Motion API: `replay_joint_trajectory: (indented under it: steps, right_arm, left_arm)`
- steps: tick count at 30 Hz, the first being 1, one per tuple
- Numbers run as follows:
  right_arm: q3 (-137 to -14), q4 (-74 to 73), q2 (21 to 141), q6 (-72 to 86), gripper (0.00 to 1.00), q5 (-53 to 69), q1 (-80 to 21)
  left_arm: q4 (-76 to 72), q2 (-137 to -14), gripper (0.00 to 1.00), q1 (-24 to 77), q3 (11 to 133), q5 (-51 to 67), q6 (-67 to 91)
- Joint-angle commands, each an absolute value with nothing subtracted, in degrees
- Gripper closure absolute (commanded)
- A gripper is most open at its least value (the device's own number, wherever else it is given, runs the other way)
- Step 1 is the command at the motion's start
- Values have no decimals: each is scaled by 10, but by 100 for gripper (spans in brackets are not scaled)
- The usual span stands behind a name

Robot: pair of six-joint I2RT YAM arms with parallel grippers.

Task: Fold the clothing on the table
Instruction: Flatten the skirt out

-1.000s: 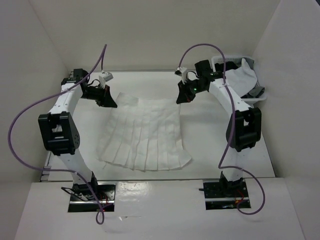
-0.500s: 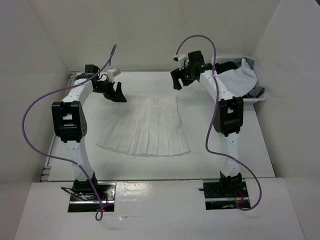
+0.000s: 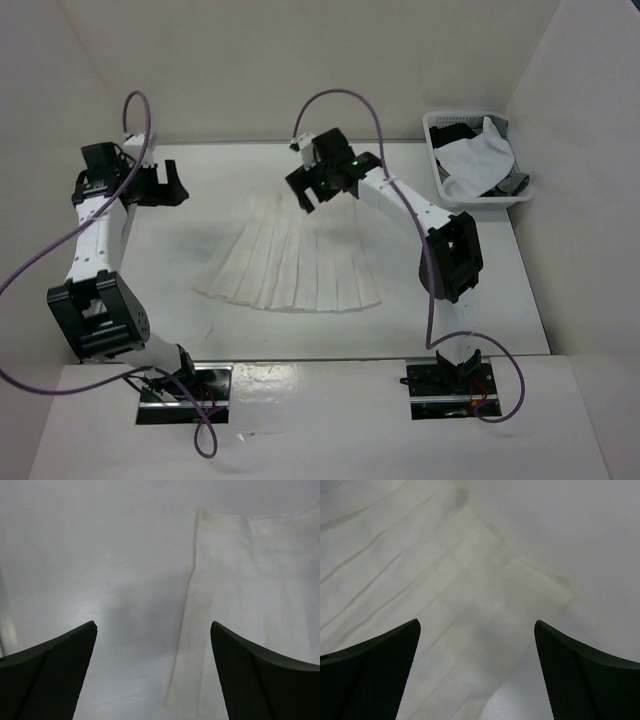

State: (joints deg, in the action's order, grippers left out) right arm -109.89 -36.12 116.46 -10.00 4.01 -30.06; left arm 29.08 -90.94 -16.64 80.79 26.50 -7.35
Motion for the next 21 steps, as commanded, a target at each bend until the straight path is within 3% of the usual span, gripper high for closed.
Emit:
replay_joint_trajectory:
  steps: [1,8,15,21]
  right_arm:
    - [-1030,-346,1149,-50,2,39,-337]
    - [-1025,-308,1229,65,2,56,-345]
    - [-1046,-287,1280,128,2,62,-345]
    - [-1058,-275,1294,161,2,-3,-375]
  left_arm:
    - [316,-846,0,-219,745,263,-55]
    - [345,-759,0,-286,656,290,-78]
    - [345,-701,0,-287,596,285,-89]
    - [339,-690,0,-287,577,279,-94]
